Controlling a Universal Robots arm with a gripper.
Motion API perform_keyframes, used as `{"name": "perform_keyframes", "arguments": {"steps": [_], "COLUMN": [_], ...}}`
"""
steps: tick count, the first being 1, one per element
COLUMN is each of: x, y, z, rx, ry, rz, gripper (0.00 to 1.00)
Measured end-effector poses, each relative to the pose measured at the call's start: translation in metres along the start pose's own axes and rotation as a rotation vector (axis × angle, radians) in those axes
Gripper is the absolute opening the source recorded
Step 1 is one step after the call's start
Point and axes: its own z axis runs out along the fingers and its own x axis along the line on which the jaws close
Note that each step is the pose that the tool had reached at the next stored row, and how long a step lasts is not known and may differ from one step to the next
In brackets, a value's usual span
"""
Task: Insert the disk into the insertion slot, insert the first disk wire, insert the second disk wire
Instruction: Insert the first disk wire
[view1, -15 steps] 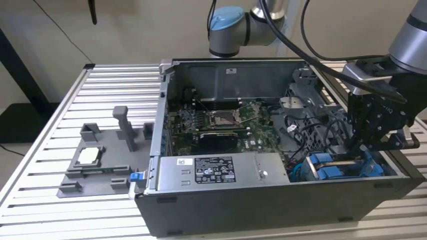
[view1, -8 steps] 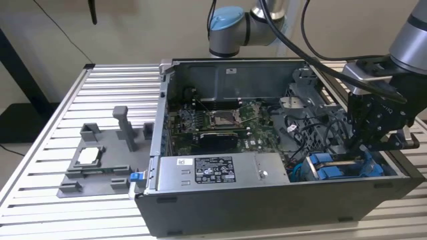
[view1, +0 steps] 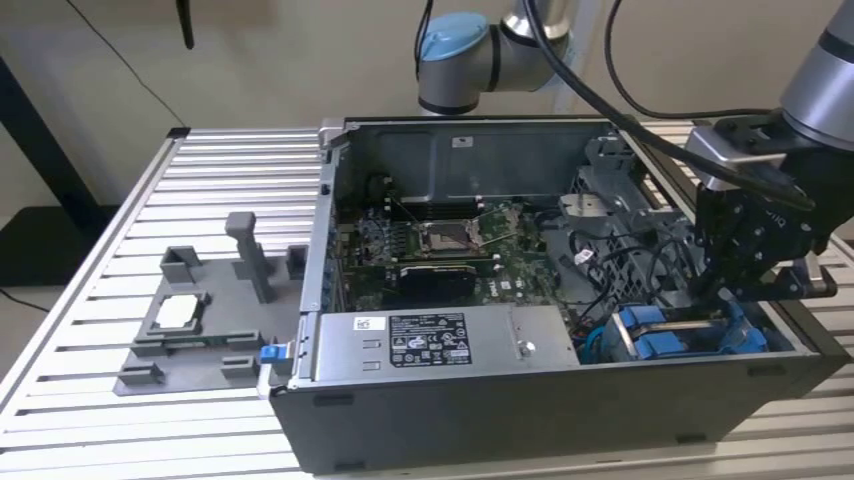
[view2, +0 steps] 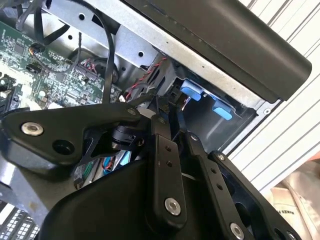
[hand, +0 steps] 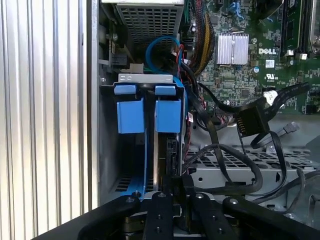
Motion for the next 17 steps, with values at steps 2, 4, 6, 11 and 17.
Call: {"name": "perform_keyframes", "arguments": {"steps": [2, 4, 6, 11, 17], "x": [0.0005, 0.0007, 0.001, 0.0013, 0.002], "y": [-0.0001, -0.0001, -0.0002, -0.0002, -0.0001], "z": [0.0, 0.0, 0.0008, 0.0042, 0.0034], "rx": [0.0002, 0.0002, 0.0003, 0.0004, -0.0045], "ry": [-0.0005, -0.0003, -0.0005, -0.0002, -0.0013], "rz": [0.0, 0.0, 0.0, 0.002, 0.003], "gripper": [0.19, 0.19, 0.19, 0.19, 0.2]}}
